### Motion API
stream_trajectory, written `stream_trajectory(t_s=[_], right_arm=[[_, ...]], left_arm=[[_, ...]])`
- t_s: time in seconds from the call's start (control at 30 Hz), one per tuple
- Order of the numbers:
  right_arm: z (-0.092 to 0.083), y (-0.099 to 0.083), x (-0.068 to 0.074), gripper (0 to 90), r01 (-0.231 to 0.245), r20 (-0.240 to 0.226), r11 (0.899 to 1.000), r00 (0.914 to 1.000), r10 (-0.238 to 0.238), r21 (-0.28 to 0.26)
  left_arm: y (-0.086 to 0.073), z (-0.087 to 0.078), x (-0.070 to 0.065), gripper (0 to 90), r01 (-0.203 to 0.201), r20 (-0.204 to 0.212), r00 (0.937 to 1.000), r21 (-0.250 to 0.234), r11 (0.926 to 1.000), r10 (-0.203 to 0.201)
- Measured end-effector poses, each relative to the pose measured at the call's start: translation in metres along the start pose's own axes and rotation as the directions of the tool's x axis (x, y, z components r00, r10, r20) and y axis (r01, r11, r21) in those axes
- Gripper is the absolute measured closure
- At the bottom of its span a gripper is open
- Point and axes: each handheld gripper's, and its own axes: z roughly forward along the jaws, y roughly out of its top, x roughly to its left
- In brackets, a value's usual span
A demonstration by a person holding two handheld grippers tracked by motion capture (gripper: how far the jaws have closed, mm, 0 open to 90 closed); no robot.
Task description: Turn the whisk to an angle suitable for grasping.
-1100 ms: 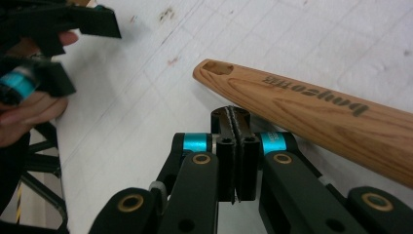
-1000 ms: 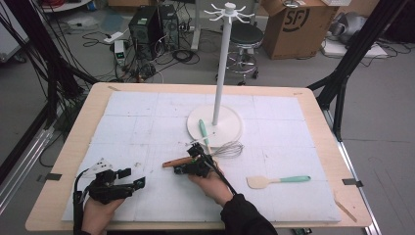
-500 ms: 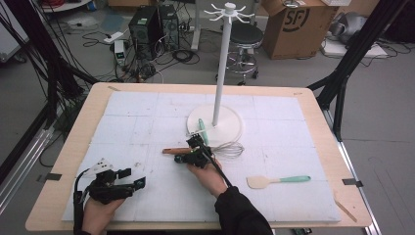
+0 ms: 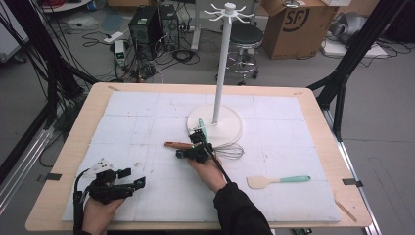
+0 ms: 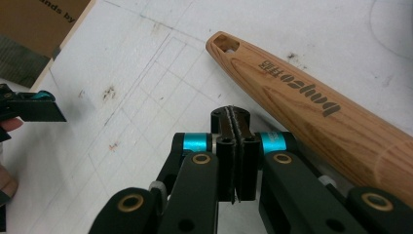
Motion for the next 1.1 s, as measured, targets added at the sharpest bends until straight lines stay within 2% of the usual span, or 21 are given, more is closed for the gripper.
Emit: stream_trajectory(t_s=[0.1, 0.17, 0.2, 0.23, 0.27, 0.33, 0.37, 0.4, 0.43, 0.5, 0.53, 0.63, 0.67, 0.8, 0.97, 1.1], right_arm=[[-0.001, 0.0, 0.002, 89.6, 0.002, 0.005, 1.0, 1.0, -0.002, 0.002], [-0.004, -0.001, 0.006, 89.4, 0.026, -0.008, 1.0, 0.9996, -0.025, 0.009], [-0.006, -0.001, 0.008, 85.8, 0.029, -0.018, 1.0, 0.9994, -0.029, 0.008], [-0.007, -0.001, 0.01, 74.0, 0.034, -0.038, 0.999, 0.9987, -0.034, 0.007], [-0.007, -0.001, 0.01, 74.0, 0.034, -0.038, 0.999, 0.9987, -0.034, 0.007], [-0.012, -0.001, 0.013, 56.1, 0.041, -0.081, 0.999, 0.9959, -0.04, 0.006], [-0.015, -0.001, 0.014, 51.9, 0.047, -0.089, 0.999, 0.995, -0.046, 0.002], [-0.019, -0.001, 0.016, 49.1, 0.052, -0.088, 0.999, 0.9947, -0.052, -0.003], [-0.029, -0.001, 0.016, 43.0, 0.071, -0.086, 0.997, 0.9936, -0.074, -0.033], [-0.034, -0.001, 0.015, 41.7, 0.074, -0.081, 0.996, 0.9936, -0.079, -0.054], [-0.047, -0.001, 0.011, 37.0, 0.071, -0.061, 0.992, 0.9951, -0.077, -0.102], [-0.058, 0.0, 0.006, 36.3, 0.065, -0.046, 0.988, 0.9963, -0.072, -0.138], [-0.071, 0.001, -0.001, 35.9, 0.061, -0.029, 0.983, 0.9974, -0.067, -0.173], [-0.085, 0.002, -0.012, 35.9, 0.043, -0.013, 0.98, 0.9989, -0.046, -0.193], [-0.087, 0.001, -0.018, 36.0, 0.049, 0.0, 0.983, 0.9988, -0.05, -0.177], [-0.08, 0.003, -0.025, 36.4, 0.048, -0.003, 0.988, 0.9988, -0.049, -0.144]], left_arm=[[0.0, 0.0, 0.001, 20.5, -0.001, 0.002, 1.0, 0.001, 1.0, 0.001], [0.0, 0.0, 0.001, 20.5, 0.001, 0.004, 1.0, 0.003, 1.0, -0.001], [0.0, 0.0, 0.001, 20.5, 0.002, 0.005, 1.0, 0.004, 1.0, -0.002], [0.0, 0.0, 0.001, 20.5, 0.008, 0.008, 0.9999, 0.006, 1.0, -0.008], [0.0, 0.0, 0.001, 20.5, 0.009, 0.008, 0.9999, 0.006, 0.9999, -0.009], [0.0, 0.0, 0.001, 20.5, 0.008, 0.01, 0.9999, 0.007, 0.9999, -0.008], [0.0, 0.0, 0.001, 20.5, 0.007, 0.01, 0.9999, 0.007, 0.9999, -0.007], [0.0, 0.0, 0.001, 20.5, 0.009, 0.011, 0.9999, 0.007, 0.9999, -0.009], [0.0, 0.0, 0.001, 20.5, 0.009, 0.012, 0.9999, 0.006, 0.9999, -0.009], [0.0, -0.001, 0.002, 20.5, 0.008, 0.009, 0.9999, 0.006, 0.9999, -0.008], [0.0, 0.0, 0.001, 20.5, 0.009, 0.01, 0.9999, 0.007, 0.9999, -0.009], [0.0, 0.0, 0.001, 20.5, 0.005, 0.005, 1.0, 0.011, 0.9999, -0.005], [0.0, 0.0, 0.0, 20.5, 0.007, 0.004, 1.0, 0.011, 0.9999, -0.007], [0.0, 0.001, 0.001, 20.6, 0.008, 0.001, 1.0, 0.011, 0.9999, -0.008], [0.002, 0.004, 0.001, 20.5, 0.008, -0.001, 1.0, 0.019, 0.9998, -0.008], [0.002, 0.004, 0.001, 20.6, 0.009, -0.001, 1.0, 0.02, 0.9998, -0.009]])
